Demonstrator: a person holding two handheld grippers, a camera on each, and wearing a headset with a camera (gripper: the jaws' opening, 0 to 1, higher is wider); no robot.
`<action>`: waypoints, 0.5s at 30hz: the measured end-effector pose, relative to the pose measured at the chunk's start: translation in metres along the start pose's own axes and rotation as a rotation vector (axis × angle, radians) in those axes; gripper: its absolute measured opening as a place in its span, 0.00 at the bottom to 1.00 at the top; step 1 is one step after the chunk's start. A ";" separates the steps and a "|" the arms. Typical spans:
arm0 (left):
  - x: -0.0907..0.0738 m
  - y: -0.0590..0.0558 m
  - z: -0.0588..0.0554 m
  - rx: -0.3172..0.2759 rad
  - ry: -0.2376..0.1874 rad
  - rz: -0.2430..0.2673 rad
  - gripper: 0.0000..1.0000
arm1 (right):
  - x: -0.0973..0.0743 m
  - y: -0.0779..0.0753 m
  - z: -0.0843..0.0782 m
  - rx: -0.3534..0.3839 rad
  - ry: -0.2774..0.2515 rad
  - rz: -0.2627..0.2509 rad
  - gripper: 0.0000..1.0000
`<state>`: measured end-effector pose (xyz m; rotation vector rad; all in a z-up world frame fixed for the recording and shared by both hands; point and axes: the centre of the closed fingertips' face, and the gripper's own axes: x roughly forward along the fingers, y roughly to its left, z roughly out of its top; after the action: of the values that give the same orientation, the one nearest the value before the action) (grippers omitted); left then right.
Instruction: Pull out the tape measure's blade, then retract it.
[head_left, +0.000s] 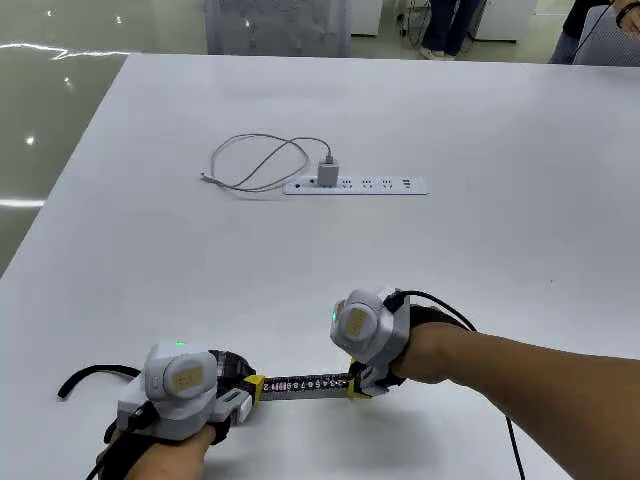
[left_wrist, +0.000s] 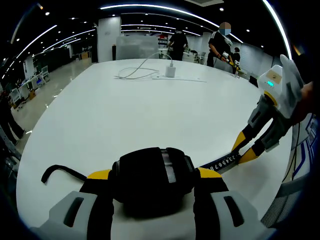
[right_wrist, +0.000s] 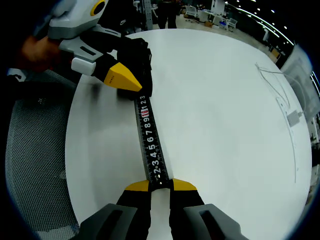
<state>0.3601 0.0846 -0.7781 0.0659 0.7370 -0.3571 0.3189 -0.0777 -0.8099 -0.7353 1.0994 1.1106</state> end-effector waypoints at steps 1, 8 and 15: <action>0.000 0.000 0.000 0.000 0.000 0.000 0.61 | 0.000 0.000 0.000 0.003 -0.001 0.001 0.09; 0.000 0.000 0.000 0.000 0.000 0.000 0.61 | 0.001 0.001 0.003 -0.016 0.013 -0.007 0.09; 0.000 -0.001 0.000 0.003 -0.001 0.000 0.61 | 0.002 0.001 0.004 -0.006 0.009 -0.014 0.09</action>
<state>0.3598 0.0841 -0.7781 0.0687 0.7355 -0.3578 0.3194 -0.0727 -0.8103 -0.7521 1.0973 1.1000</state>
